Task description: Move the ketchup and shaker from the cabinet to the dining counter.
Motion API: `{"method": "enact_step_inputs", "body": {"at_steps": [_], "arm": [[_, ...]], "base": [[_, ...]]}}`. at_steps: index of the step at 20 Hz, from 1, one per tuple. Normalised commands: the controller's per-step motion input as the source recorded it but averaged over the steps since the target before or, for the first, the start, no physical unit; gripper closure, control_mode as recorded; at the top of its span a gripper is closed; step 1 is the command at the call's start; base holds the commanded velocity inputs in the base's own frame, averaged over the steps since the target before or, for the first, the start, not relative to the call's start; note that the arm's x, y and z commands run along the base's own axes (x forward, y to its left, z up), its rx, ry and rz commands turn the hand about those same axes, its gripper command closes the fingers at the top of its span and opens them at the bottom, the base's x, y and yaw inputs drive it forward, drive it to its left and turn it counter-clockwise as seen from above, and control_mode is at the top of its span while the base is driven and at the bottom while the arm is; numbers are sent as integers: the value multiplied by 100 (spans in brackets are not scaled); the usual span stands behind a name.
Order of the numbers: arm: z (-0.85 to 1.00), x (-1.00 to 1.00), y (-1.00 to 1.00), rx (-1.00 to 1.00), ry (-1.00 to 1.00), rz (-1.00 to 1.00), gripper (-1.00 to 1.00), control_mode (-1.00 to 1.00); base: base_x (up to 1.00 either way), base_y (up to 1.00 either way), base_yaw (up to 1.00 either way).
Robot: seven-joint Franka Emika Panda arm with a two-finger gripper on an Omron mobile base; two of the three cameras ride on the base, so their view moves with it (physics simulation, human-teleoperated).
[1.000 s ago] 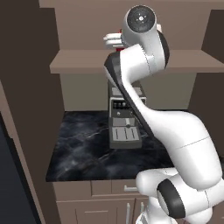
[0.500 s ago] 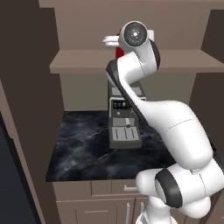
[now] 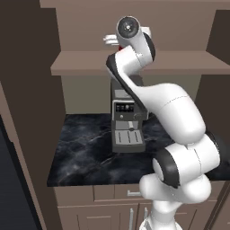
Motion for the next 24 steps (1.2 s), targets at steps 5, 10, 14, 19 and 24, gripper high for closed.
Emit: {"method": "enact_step_inputs", "body": {"at_steps": [5, 10, 14, 19, 24], "arm": [[1, 60, 0, 0, 11, -4, -100, -100], [0, 53, 0, 0, 0, 0, -100, -100], [-3, 52, 0, 0, 0, 0, -100, -100], [-7, 40, 0, 0, 0, 0, -100, -100], [-9, 20, -13, 0, 0, 0, -100, -100]], "base": [[0, 0, 0], [0, 0, 0], [0, 0, 0], [0, 0, 0], [0, 0, 0]]}}
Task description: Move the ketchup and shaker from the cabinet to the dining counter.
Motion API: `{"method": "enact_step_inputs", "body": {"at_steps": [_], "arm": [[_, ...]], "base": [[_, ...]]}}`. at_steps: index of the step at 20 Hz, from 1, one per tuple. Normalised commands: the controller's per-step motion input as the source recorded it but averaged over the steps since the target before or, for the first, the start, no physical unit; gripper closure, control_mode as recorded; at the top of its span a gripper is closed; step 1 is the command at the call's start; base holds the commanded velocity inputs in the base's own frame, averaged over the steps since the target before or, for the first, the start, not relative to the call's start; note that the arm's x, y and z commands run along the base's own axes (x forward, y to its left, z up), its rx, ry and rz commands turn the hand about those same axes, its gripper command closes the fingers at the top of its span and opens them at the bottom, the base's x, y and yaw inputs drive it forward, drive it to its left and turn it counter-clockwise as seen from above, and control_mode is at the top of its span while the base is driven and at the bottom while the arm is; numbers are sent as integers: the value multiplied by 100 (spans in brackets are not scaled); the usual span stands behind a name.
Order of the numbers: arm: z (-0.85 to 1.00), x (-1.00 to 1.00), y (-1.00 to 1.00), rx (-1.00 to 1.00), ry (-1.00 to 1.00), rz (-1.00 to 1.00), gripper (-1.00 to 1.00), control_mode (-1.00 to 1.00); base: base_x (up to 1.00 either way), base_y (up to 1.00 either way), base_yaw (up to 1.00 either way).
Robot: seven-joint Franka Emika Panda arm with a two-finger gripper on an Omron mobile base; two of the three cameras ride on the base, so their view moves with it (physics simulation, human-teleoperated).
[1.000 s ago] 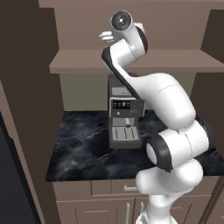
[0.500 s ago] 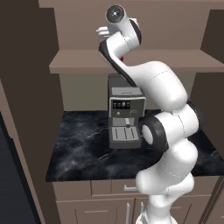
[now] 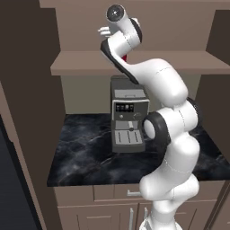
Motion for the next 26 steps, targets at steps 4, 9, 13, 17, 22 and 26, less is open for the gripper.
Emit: {"method": "enact_step_inputs", "body": {"at_steps": [4, 9, 13, 17, 22, 26], "arm": [[-16, 22, -12, 0, 0, 0, 100, -100], [-18, 24, -22, 0, 0, 0, 100, -100], [-5, -8, -7, 0, -1, 0, 100, -100], [0, -85, 0, 0, -13, 0, 100, -100], [0, -100, 0, 1, -17, 0, 100, -100], [22, -100, 0, 0, -14, 0, 100, -100]], "base": [[0, 0, 0], [0, 0, 0], [0, 0, 0], [0, 0, 0], [0, 0, 0], [0, 0, 0]]}}
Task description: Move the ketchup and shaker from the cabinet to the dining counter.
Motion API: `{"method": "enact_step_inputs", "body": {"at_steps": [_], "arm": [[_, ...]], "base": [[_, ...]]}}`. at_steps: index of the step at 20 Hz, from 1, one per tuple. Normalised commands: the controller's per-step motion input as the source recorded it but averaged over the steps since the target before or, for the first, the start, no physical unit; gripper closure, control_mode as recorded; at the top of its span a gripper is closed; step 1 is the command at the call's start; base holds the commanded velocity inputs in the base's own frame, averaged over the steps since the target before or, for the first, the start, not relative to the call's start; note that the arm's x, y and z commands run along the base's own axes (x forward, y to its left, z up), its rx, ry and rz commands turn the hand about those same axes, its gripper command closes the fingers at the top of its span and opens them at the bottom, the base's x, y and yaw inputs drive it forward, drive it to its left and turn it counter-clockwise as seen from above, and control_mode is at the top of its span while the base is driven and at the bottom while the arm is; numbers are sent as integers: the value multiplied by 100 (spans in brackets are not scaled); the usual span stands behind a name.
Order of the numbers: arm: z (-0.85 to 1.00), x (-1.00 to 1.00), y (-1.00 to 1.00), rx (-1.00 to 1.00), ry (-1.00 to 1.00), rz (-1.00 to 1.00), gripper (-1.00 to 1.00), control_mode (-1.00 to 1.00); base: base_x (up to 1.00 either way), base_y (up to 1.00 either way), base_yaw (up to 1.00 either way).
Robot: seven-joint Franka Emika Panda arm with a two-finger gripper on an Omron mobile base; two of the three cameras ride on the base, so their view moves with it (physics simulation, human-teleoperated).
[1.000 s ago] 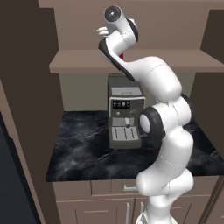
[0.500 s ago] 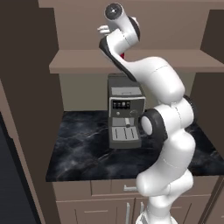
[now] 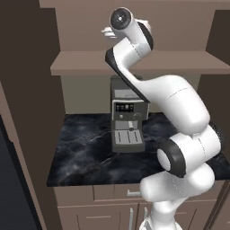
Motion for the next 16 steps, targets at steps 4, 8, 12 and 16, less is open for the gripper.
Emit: {"method": "enact_step_inputs", "body": {"at_steps": [4, 8, 12, 16], "arm": [[82, -100, 0, 0, -3, 0, 100, -100], [81, -100, 0, 0, 0, 0, 100, -100], [24, -100, -8, -2, 2, 0, 100, -100], [-3, -100, -20, -6, 8, 0, 100, -100]], "base": [[0, 0, 0], [0, 0, 0], [0, 0, 0], [0, 0, 0]]}}
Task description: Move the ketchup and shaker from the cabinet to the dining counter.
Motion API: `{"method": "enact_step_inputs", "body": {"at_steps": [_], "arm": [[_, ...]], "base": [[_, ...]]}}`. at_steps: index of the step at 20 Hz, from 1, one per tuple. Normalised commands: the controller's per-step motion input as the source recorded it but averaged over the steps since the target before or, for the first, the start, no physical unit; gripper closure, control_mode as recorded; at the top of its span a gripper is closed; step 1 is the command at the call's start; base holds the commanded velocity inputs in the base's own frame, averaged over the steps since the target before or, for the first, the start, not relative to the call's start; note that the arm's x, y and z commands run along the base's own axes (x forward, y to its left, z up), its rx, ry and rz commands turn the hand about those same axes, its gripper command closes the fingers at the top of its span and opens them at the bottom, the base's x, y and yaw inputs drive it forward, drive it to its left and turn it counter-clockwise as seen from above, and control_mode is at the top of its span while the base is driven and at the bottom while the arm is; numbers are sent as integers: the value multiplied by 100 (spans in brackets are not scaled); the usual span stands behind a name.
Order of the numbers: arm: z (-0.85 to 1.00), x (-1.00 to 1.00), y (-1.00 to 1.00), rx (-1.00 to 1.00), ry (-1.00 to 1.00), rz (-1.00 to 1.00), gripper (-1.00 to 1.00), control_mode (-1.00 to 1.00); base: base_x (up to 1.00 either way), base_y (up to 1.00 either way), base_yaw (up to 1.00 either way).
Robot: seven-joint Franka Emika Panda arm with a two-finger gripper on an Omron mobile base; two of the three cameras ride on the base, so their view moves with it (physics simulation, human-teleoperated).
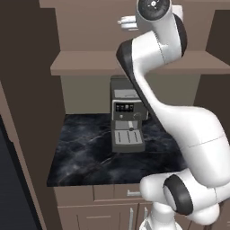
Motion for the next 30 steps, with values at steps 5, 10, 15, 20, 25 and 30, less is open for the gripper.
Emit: {"method": "enact_step_inputs", "body": {"at_steps": [5, 10, 15, 20, 25, 30], "arm": [[-49, -100, -28, -4, -1, 0, 100, -100], [-54, -100, -26, -1, -9, 0, 100, -100], [-44, -98, -29, 0, -20, 0, 100, -100], [-44, -64, -22, 0, -8, 0, 100, -100], [-41, -24, -15, 0, 1, 0, 100, -100], [-19, -8, -5, 0, 2, 0, 100, -100]], "base": [[0, 0, 0], [0, 0, 0], [0, 0, 0], [0, 0, 0], [0, 0, 0], [0, 0, 0]]}}
